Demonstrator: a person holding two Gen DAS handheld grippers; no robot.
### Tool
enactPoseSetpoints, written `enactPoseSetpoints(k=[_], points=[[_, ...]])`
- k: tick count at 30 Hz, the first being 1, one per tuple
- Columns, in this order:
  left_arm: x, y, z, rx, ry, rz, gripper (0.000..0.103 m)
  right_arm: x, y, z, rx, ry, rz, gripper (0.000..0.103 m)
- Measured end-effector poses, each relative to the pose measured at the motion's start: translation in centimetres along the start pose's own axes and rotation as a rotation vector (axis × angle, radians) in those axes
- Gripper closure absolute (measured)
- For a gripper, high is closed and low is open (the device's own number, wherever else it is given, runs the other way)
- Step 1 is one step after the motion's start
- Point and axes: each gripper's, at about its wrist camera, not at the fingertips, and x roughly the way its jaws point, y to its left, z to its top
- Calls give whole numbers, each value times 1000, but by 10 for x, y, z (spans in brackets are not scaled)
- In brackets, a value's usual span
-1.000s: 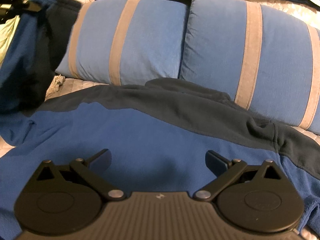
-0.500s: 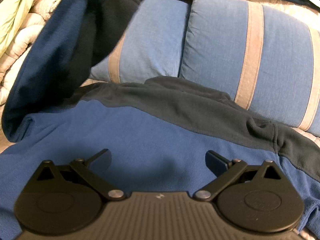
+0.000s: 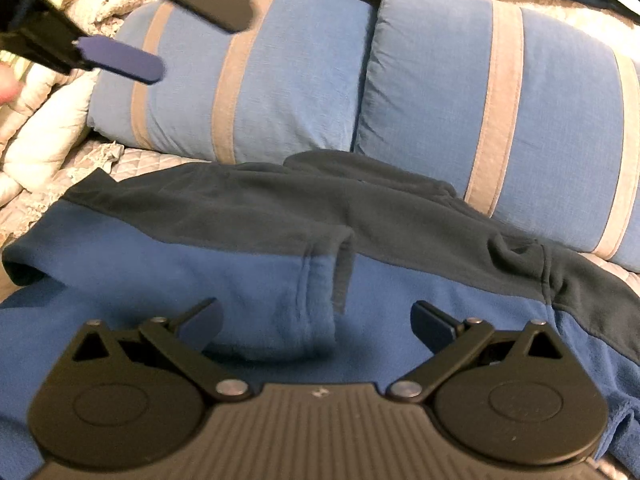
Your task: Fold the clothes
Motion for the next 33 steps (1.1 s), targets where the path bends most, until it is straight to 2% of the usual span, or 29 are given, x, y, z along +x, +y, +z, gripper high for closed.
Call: enactPoseSetpoints(k=[7, 14, 18, 23, 33], points=[[-37, 18, -24, 94, -27, 121, 19, -1, 1, 0, -26, -4, -2, 0], [-66, 43, -55, 109, -4, 199, 19, -15, -3, 2, -84, -69, -19, 1], [-87, 59, -68, 84, -7, 228, 19, -28, 1, 6, -146, -125, 39, 1], [-105, 78, -82, 47, -4, 257, 19, -33, 17, 2, -373, -102, 86, 6], [-114, 109, -112, -32, 18, 304, 19, -15, 61, -37, -1036, -53, 37, 21]])
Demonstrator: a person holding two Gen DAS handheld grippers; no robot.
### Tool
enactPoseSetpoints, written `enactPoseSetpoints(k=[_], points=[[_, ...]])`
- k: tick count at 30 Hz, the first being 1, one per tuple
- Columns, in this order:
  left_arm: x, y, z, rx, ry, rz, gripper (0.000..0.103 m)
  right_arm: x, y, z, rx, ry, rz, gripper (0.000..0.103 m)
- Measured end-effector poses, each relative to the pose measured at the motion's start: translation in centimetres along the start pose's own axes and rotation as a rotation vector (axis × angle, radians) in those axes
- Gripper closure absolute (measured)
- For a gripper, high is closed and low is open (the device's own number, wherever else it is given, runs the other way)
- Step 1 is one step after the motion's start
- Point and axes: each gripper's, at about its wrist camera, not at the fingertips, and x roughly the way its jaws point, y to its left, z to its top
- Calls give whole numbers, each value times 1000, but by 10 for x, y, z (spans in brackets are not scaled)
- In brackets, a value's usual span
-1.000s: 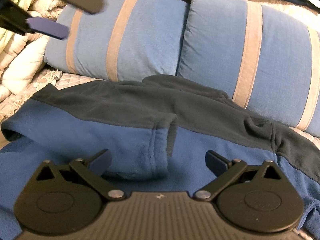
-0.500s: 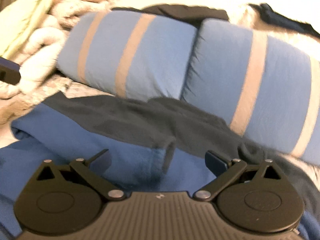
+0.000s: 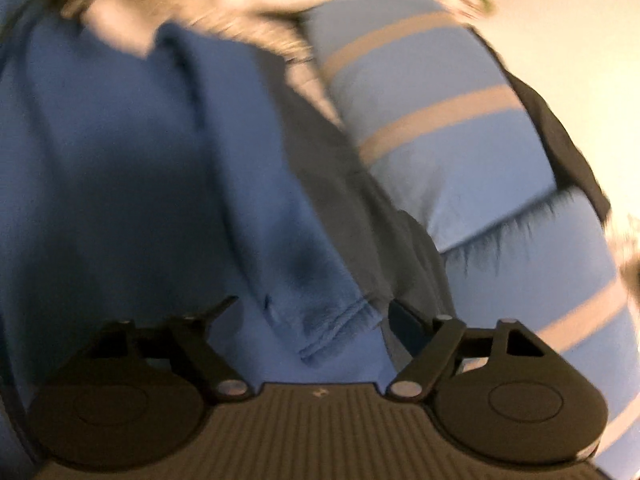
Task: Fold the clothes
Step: 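Grasp the folded blue fleece edge with the right gripper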
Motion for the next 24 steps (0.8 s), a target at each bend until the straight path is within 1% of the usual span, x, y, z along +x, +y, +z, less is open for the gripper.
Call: enactPoseSetpoints(k=[2, 3, 4, 5, 8, 10, 12, 14, 15, 17, 22, 24], points=[[0, 4, -5, -6, 6, 4, 19, 7, 12, 0, -100, 16, -17, 28], [0, 6, -7, -6, 10, 5, 19, 11, 17, -1, -142, 25, -30, 29], [1, 8, -10, -6, 13, 6, 19, 14, 21, -1, -172, 32, -41, 31], [1, 10, -12, -3, 17, 8, 19, 18, 25, -2, -208, 38, -51, 36], [0, 13, -17, 7, 21, 20, 19, 29, 37, -7, -316, 55, -73, 44], [-3, 14, -21, 21, 4, 29, 19, 34, 41, -11, -367, 51, -68, 53], [-5, 16, -25, 28, -19, 25, 19, 37, 46, -15, -422, 52, -72, 57], [-3, 19, -28, 27, -18, 19, 19, 39, 48, -18, -459, 56, -69, 65], [0, 19, -29, 29, -11, 22, 19, 41, 49, -20, -473, 58, -68, 65], [6, 20, -30, 33, 7, 30, 19, 44, 51, -22, -498, 57, -72, 69], [19, 13, -35, 79, 26, 45, 19, 53, 54, -22, -559, 63, -85, 69], [22, 11, -37, 94, 32, 47, 19, 56, 52, -20, -577, 76, -87, 72]])
